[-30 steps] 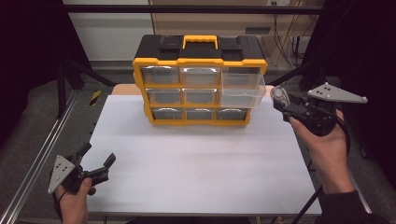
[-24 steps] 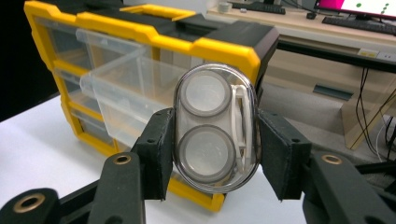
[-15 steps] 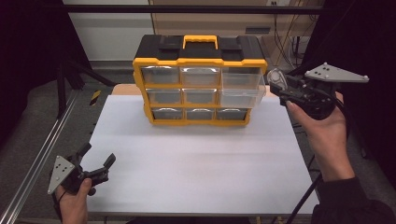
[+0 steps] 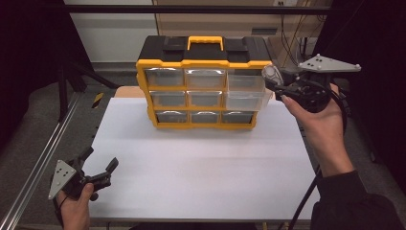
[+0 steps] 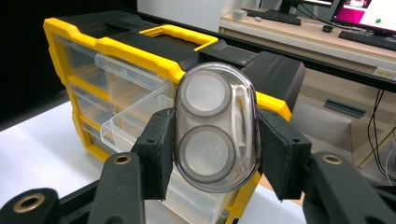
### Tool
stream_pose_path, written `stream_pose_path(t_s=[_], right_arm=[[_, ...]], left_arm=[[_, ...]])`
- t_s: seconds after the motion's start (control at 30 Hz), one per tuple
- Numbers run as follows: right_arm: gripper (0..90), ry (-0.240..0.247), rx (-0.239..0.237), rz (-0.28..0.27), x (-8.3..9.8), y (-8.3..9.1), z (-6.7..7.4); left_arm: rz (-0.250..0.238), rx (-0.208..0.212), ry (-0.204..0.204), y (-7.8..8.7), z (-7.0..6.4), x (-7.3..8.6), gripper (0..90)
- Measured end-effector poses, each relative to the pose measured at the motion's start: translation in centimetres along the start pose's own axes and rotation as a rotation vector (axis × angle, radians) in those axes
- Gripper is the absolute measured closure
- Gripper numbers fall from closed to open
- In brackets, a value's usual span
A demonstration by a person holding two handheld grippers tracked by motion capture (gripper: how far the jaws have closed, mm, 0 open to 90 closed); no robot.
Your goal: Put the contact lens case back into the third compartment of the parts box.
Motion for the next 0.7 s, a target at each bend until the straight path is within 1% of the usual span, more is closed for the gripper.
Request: stream_pose_path(t_s=[0.03, 0.4, 0.7], right_arm=[[49.0, -0.001, -0.009, 0.005, -0.2, -0.3, 0.1], [49.0, 0.014, -0.032, 0.037, -1.1, -1.9, 0.6], [49.0, 0.022, -0.04, 0.056, -1.7, -2.9, 1.0]], left_arm=[[0.0, 0.0, 0.001, 0.0, 0.0, 0.0, 2.1], [-0.001, 0.002, 0.002, 0.0, 0.0, 0.0, 2.1], [-0.001, 0.005, 0.003, 0.0, 0.0, 0.0, 2.0]])
Point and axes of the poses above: each handheld gripper's, and its own axes: y roughly backward along the jaws, x roughly out of its underside, z roughly to its left, the point moved 2 cm from there along -y, roughly forward along the jaws, and after that the axes turned 6 degrees about -x, right-handed, at the moved point
